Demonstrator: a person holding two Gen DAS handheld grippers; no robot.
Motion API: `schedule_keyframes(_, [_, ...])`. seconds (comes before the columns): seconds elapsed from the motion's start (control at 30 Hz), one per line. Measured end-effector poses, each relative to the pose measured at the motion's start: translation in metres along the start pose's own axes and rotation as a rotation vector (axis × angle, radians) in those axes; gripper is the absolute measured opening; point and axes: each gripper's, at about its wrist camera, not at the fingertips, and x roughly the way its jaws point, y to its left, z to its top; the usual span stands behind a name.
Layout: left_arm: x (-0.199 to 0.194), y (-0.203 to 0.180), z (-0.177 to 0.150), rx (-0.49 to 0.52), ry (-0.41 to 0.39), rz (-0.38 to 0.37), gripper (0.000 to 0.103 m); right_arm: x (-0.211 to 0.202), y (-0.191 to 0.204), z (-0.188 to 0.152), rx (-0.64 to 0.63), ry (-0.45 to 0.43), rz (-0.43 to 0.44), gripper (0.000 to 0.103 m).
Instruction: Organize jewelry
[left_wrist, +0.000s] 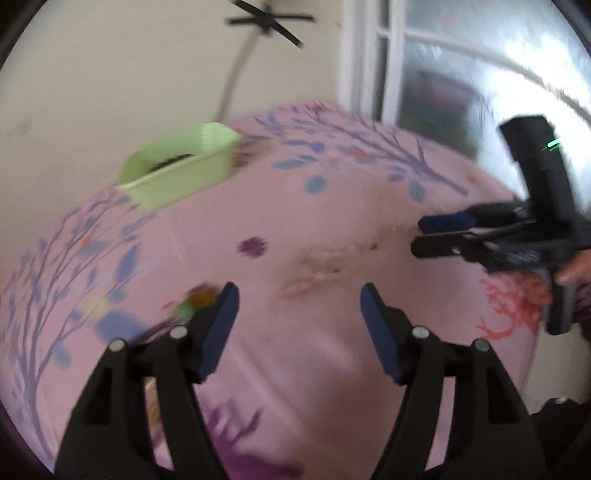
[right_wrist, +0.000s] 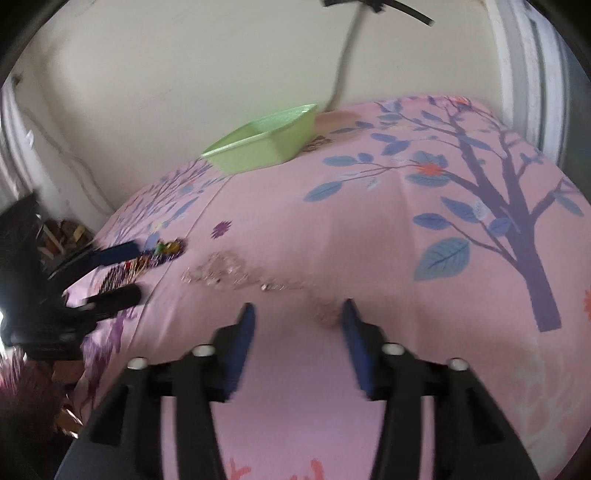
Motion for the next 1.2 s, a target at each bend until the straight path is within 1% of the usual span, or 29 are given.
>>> schedule_keyframes(0.07, [0.02, -0.002, 0.005, 0.003, 0.037, 0.007, 0.066, -0.001, 0.007, -0.002, -0.061, 0.005, -0.037, 0.025])
schedule_keyframes(0.1, [0.032, -0.001, 0.007, -0.012, 0.063, 0.005, 0.066, 0.0, 0.01, -0.001, -0.101, 0.008, -0.068, 0.025])
schedule_keyframes(0.13, [0.04, 0.001, 0.009, -0.03, 0.097, -0.018, 0.061, 0.001, 0.011, -0.001, -0.121, 0.013, -0.084, 0.025])
schedule_keyframes(0.17, [0.039, 0.006, 0.011, -0.061, 0.082, -0.042, 0.053, 0.004, 0.011, 0.001, -0.13, 0.02, -0.091, 0.025])
schedule_keyframes(0.2, [0.039, 0.007, 0.01, -0.073, 0.082, -0.057, 0.028, 0.008, 0.01, 0.003, -0.129, 0.027, -0.088, 0.025])
schedule_keyframes(0.23, [0.039, 0.008, 0.009, -0.074, 0.083, -0.053, 0.019, 0.011, 0.011, 0.006, -0.137, 0.022, -0.082, 0.025])
schedule_keyframes(0.27, [0.038, 0.009, 0.008, -0.08, 0.081, -0.053, 0.015, 0.014, 0.013, 0.009, -0.15, 0.026, -0.078, 0.022])
schedule_keyframes(0.33, [0.035, 0.012, 0.005, -0.107, 0.082, -0.076, 0.009, 0.024, 0.022, 0.015, -0.177, 0.042, -0.083, 0.0])
schedule_keyframes(0.37, [0.033, 0.014, 0.003, -0.121, 0.083, -0.083, 0.009, 0.028, 0.025, 0.016, -0.179, 0.048, -0.076, 0.0])
schedule_keyframes(0.4, [0.029, 0.018, 0.001, -0.143, 0.082, -0.092, 0.009, 0.032, 0.029, 0.018, -0.167, 0.059, -0.028, 0.0])
schedule_keyframes(0.47, [0.02, 0.027, -0.004, -0.184, 0.067, -0.116, 0.007, 0.037, 0.037, 0.02, -0.159, 0.063, 0.021, 0.0])
schedule_keyframes(0.53, [0.007, 0.042, -0.006, -0.247, 0.042, -0.152, 0.007, 0.039, 0.042, 0.026, -0.105, 0.056, 0.116, 0.0])
schedule_keyframes(0.67, [-0.016, 0.072, 0.01, -0.321, -0.016, -0.199, 0.007, 0.037, 0.05, 0.053, -0.016, 0.006, 0.243, 0.0])
schedule_keyframes(0.7, [-0.022, 0.081, 0.018, -0.337, -0.033, -0.21, 0.006, 0.038, 0.053, 0.065, -0.004, -0.006, 0.27, 0.0])
schedule_keyframes(0.77, [-0.032, 0.1, 0.039, -0.355, -0.065, -0.207, 0.006, 0.037, 0.06, 0.09, -0.004, -0.03, 0.296, 0.0])
schedule_keyframes(0.87, [-0.04, 0.12, 0.07, -0.344, -0.109, -0.182, 0.006, 0.034, 0.068, 0.128, -0.02, -0.069, 0.313, 0.0])
schedule_keyframes(0.93, [-0.044, 0.135, 0.094, -0.336, -0.139, -0.151, 0.006, 0.031, 0.074, 0.159, -0.047, -0.102, 0.301, 0.0])
schedule_keyframes(1.07, [-0.049, 0.16, 0.138, -0.346, -0.194, -0.131, 0.006, 0.028, 0.084, 0.209, -0.078, -0.156, 0.273, 0.0])
schedule_keyframes(1.1, [-0.051, 0.165, 0.145, -0.344, -0.205, -0.122, 0.006, 0.028, 0.086, 0.224, -0.082, -0.172, 0.267, 0.0])
schedule_keyframes(1.2, [-0.056, 0.177, 0.167, -0.347, -0.247, -0.11, 0.006, 0.023, 0.091, 0.254, -0.092, -0.209, 0.258, 0.0])
